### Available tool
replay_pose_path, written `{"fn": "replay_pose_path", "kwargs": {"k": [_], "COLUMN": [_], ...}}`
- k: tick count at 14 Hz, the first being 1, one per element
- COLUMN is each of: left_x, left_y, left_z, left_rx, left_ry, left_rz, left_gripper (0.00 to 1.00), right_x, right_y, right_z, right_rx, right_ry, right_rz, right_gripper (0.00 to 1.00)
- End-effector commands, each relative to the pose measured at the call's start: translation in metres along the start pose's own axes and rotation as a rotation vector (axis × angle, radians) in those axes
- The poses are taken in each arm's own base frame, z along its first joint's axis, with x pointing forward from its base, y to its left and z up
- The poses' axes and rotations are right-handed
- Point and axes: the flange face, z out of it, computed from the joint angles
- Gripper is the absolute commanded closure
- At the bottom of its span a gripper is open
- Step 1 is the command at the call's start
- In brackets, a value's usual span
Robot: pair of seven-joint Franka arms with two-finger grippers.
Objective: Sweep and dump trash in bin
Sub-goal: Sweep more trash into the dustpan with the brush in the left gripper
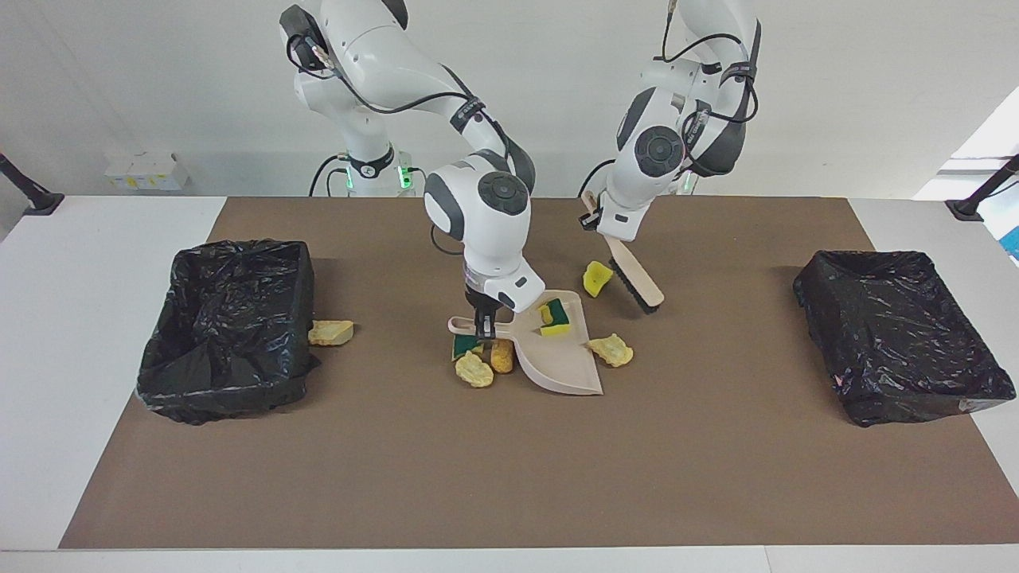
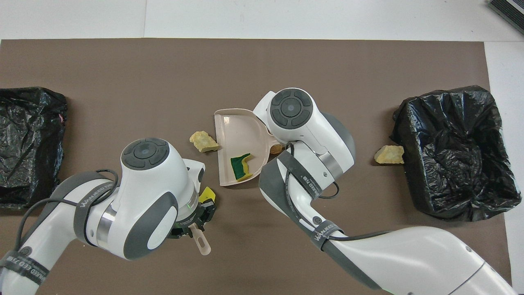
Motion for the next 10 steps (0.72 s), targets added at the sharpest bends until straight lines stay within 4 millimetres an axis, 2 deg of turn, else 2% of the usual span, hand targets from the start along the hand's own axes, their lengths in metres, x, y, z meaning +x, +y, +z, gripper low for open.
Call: {"fn": "replay_pose_path", "kwargs": {"k": [1, 3, 5, 8, 10], "left_x": [-0.019, -0.031, -0.043, -0.07, -0.077], "left_y": [-0.029, -0.039, -0.029, -0.014, 0.0], "left_z": [0.024, 0.04, 0.05, 0.063, 0.075], "left_rx": [0.005, -0.004, -0.004, -0.028, -0.047], "left_ry": [0.019, 0.038, 0.04, -0.022, -0.003], "left_rz": [-0.09, -0.073, -0.043, -0.072, -0.092], "left_gripper": [1.0, 1.0, 1.0, 1.0, 1.0], "right_x": [-0.01, -0.017, -0.016, -0.016, -0.015], "right_y": [-0.017, -0.024, -0.034, -0.034, -0.033], "right_z": [0.003, 0.011, 0.018, 0.015, 0.015], "right_rx": [0.005, -0.007, -0.012, -0.031, -0.035], "right_ry": [-0.031, -0.058, -0.064, -0.09, -0.087], "right_rz": [-0.053, -0.102, -0.15, -0.185, -0.187], "right_gripper": [1.0, 1.0, 1.0, 1.0, 1.0]}}
